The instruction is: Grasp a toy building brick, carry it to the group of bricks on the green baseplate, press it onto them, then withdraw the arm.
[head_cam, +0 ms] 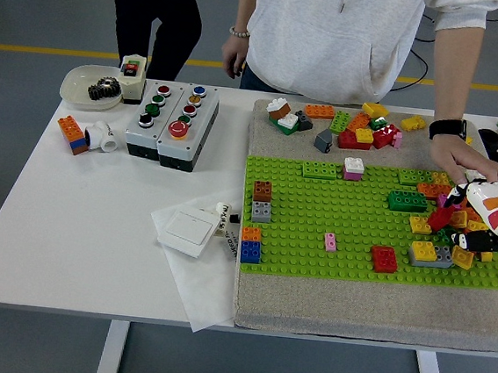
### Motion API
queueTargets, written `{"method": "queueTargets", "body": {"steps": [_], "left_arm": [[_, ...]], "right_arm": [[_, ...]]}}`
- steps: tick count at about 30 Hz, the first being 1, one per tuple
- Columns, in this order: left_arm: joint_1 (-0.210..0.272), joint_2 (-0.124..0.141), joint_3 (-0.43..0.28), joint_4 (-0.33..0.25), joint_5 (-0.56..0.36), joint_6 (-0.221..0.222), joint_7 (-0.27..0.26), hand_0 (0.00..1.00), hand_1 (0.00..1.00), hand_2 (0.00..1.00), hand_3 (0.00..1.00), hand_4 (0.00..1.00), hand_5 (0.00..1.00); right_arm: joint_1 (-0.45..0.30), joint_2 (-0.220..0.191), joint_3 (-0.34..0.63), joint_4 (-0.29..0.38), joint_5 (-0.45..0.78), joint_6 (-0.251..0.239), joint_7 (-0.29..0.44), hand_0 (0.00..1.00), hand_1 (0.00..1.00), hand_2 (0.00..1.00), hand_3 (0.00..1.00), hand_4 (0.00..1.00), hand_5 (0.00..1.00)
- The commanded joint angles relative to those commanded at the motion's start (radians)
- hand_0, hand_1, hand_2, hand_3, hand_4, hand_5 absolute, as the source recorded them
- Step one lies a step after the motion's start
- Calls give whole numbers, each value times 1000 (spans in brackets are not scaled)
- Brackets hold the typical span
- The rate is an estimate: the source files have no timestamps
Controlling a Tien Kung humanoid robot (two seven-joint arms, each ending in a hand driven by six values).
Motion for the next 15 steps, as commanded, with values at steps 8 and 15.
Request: {"method": "queueTargets", "body": {"steps": [8, 15], "left_arm": [[1, 1, 2, 0, -6, 1, -3, 756, 768, 754, 590, 617, 640], [4, 2, -3, 1, 0, 0, 1, 756, 767, 753, 590, 617, 640]], "right_arm": [[23, 1, -10, -15, 8, 26, -11, 582, 610, 700, 675, 958, 267], [19, -7, -4, -18, 20, 33, -12, 580, 612, 700, 673, 957, 272]]}}
